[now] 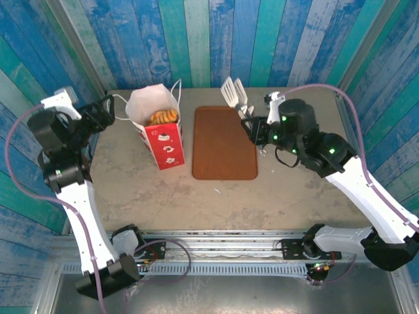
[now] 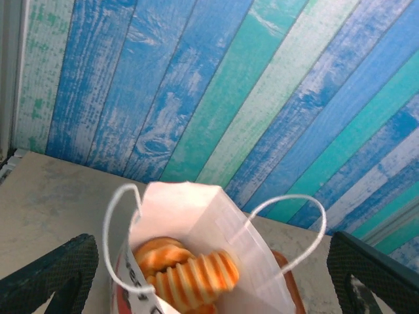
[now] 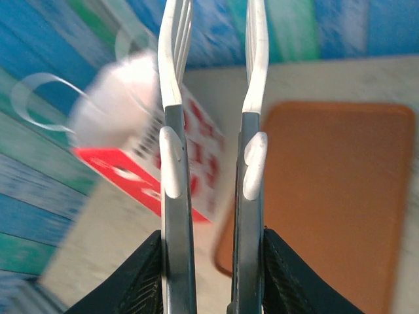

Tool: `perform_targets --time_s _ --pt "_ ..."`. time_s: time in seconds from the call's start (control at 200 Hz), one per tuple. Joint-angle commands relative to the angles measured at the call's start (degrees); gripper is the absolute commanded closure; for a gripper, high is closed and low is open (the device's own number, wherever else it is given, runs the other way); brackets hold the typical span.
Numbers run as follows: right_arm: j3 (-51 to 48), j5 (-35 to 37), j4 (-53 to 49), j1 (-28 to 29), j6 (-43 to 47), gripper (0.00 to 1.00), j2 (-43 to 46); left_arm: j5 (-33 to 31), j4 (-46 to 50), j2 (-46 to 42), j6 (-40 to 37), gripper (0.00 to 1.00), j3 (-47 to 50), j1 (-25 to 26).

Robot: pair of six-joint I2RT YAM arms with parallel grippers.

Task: Place the fake bread into the paper bag

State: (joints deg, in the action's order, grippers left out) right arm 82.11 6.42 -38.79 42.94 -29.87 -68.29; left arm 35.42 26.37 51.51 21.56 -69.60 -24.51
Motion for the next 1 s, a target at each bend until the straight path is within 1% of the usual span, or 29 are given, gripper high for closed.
perform_targets --time_s 0.0,0.12,0.205,0.326,0.421,0.631,0.836,0.997 --pt "-4.13 9.60 -6.61 1.92 1.76 0.62 -0.03 -1.77 4.36 -5.90 -0.43 0.06 4.97 2.07" --pt "-9.57 10.70 -6.33 3.50 0.77 0.62 -1.56 -2.98 8.60 -11.78 -0.89 0.06 9.27 3.73" --pt "-12.84 10.22 -6.09 3.93 -0.14 0.61 -3.97 -3.49 10.51 -14.98 -0.69 0.06 13.20 5.24" --pt "-16.65 9.68 -3.93 4.98 -0.41 0.61 -8.44 -2.81 10.67 -17.45 -0.18 0.06 19.78 5.97" --pt "-18.74 9.32 -1.56 5.78 -0.67 0.61 -11.53 -3.79 9.17 -18.75 0.39 0.06 23.80 5.96" --pt "-20.56 7.64 0.53 6.57 -0.72 0.60 -17.35 -7.67 5.36 -17.01 1.89 0.06 28.40 5.97" --pt "-21.67 5.90 -1.52 6.98 -1.56 0.55 -20.44 -9.21 2.69 -14.10 1.73 0.06 29.66 5.97" --pt "-25.58 4.22 -0.42 6.96 -3.37 0.49 -21.26 -13.32 0.55 -13.15 2.00 0.06 30.76 5.97"
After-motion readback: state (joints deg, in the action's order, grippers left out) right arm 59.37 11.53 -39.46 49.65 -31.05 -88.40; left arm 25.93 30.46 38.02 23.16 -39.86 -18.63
